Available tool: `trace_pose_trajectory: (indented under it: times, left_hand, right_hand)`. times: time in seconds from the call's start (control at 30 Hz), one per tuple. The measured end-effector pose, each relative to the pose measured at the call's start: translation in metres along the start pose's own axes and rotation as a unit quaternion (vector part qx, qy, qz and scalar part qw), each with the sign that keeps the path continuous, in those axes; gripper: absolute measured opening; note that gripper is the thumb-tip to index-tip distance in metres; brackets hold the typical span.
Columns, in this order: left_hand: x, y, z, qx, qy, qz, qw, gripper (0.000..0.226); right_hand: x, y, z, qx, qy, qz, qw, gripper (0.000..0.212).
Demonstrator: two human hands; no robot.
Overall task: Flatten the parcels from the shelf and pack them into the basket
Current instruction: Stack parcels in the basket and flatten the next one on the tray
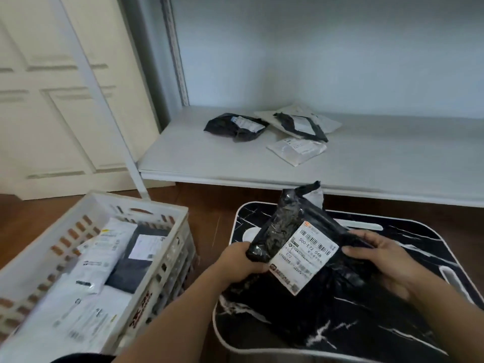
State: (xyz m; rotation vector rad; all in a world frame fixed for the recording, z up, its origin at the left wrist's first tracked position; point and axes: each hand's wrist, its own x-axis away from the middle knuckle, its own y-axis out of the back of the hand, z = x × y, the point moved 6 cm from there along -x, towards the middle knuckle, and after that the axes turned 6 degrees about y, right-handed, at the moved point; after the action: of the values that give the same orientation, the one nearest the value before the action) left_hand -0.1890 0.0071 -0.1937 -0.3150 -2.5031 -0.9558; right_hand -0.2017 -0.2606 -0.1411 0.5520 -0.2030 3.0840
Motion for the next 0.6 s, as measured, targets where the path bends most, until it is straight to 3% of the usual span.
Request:
trace_pose_trajectory:
  times: [0.07, 0.13, 0.17, 0.3, 0.4, 0.5, 0.6]
  left_hand:
    - [0.007, 0.03, 0.0, 0.074, -0.02, -0.003, 0.997, 0.018]
    - [0.015, 0.068, 0.001, 0.126, -0.039, -0.022, 0.991, 0.022]
    - [0.018, 0.089, 0.004, 0.156, -0.044, -0.044, 0.986, 0.028]
    - [0.03, 0.175, 0.043, 0.227, -0.03, -0.166, 0.959, 0.035]
    - [0.042, 0.229, 0.102, 0.252, 0.023, -0.247, 0.935, 0.03]
    - [0.054, 0.264, 0.173, 0.132, 0.124, -0.304, 0.935, 0.023]
    - [0.064, 0.278, 0.238, -0.004, 0.247, -0.303, 0.92, 0.034]
  right_hand:
    - [-0.006, -0.026, 0.02, -0.083, 0.039, 0.003, 0.996, 0.043]
    - [-0.014, -0.057, 0.029, -0.119, 0.063, 0.009, 0.991, 0.081]
    - [-0.017, -0.076, 0.029, -0.105, 0.058, 0.019, 0.993, 0.09]
    - [-0.028, -0.176, 0.012, 0.011, 0.018, 0.097, 0.995, 0.042]
    - [-0.033, -0.255, -0.005, 0.084, 0.014, 0.153, 0.985, 0.041]
    - [-0.036, -0.319, -0.031, 0.198, 0.035, 0.223, 0.954, 0.05]
    - [-0.041, -0.36, -0.055, 0.356, 0.097, 0.27, 0.889, 0.049]
